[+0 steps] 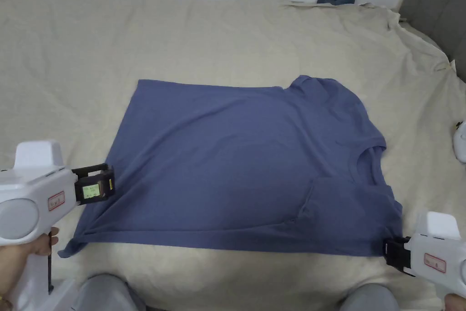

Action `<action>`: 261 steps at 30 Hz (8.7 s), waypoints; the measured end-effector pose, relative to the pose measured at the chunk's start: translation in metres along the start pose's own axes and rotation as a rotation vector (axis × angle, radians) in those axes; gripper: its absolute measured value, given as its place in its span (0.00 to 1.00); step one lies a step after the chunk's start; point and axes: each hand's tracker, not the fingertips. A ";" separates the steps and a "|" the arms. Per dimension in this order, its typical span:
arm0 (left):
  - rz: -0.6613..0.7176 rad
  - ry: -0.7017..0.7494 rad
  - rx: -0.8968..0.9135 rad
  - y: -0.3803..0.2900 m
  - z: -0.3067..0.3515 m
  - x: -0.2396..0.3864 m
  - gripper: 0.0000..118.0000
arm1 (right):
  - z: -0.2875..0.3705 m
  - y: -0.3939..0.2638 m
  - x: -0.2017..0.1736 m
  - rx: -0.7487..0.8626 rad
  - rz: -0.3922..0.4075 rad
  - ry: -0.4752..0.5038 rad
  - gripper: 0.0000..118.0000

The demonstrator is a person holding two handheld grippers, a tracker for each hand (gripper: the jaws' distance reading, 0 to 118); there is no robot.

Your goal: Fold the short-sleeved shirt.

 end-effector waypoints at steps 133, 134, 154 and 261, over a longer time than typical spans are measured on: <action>-0.071 -0.089 0.404 0.011 0.027 0.079 0.00 | 0.139 0.055 -0.125 0.628 0.011 0.033 0.00; -0.073 -0.086 0.404 0.011 0.026 0.079 0.00 | 0.138 0.055 -0.126 0.626 0.018 0.024 0.00; -0.082 -0.094 0.382 0.013 0.014 0.085 0.00 | 0.098 0.133 -0.111 0.394 0.046 -0.049 0.47; 0.128 -0.074 -0.396 -0.033 -0.059 -0.009 0.18 | 0.030 0.041 -0.042 -0.154 -0.072 -0.024 0.09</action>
